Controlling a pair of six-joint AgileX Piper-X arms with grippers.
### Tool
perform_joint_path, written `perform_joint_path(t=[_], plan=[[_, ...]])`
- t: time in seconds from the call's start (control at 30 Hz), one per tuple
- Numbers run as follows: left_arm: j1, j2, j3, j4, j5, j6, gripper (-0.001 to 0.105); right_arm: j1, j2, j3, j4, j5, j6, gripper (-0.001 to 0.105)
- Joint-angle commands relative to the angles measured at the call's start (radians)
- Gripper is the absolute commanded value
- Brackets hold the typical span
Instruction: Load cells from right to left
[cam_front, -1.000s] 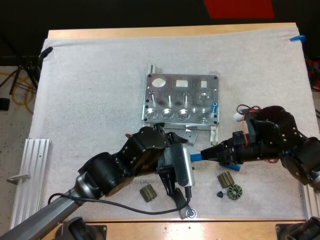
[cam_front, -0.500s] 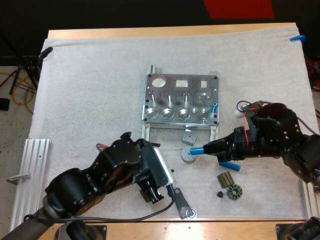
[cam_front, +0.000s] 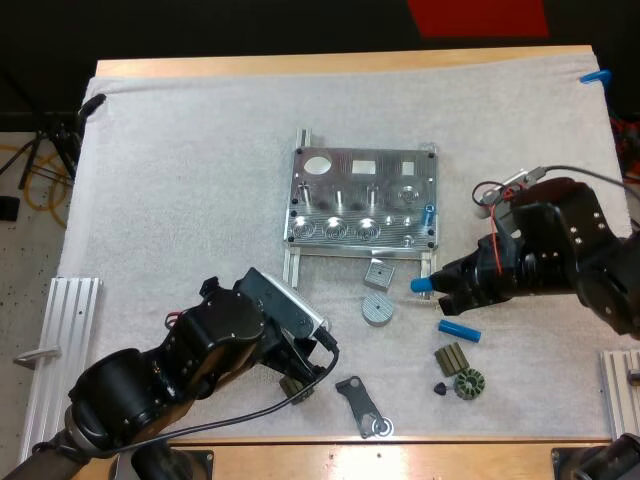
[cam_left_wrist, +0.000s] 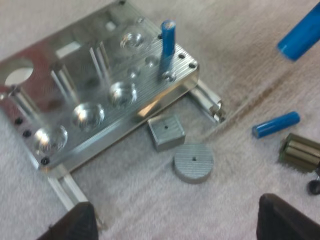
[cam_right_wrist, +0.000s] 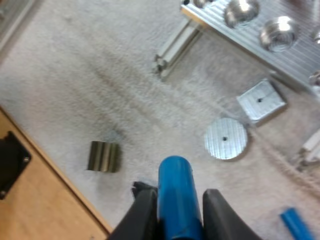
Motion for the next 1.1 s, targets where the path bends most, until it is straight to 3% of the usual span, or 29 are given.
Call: perform_joint_path(t=[0.0, 0.27, 0.87, 1.07], plan=[[-0.002, -0.006, -0.006, 0.027, -0.029, -0.024, 0.065, -0.001, 0.006, -0.034, 0.023, 0.021, -0.037, 0.011], [-0.002, -0.006, -0.006, 0.069, -0.029, -0.024, 0.065, -0.001, 0.111, -0.187, 0.13, 0.135, -0.118, 0.011], [-0.002, -0.006, -0.006, 0.069, -0.029, 0.007, 0.065, -0.001, 0.486, -0.578, 0.273, 0.233, -0.168, 0.011], [-0.002, -0.006, -0.006, 0.069, -0.029, 0.031, 0.065, -0.001, 0.584, -0.621, 0.285, 0.286, -0.176, 0.011]])
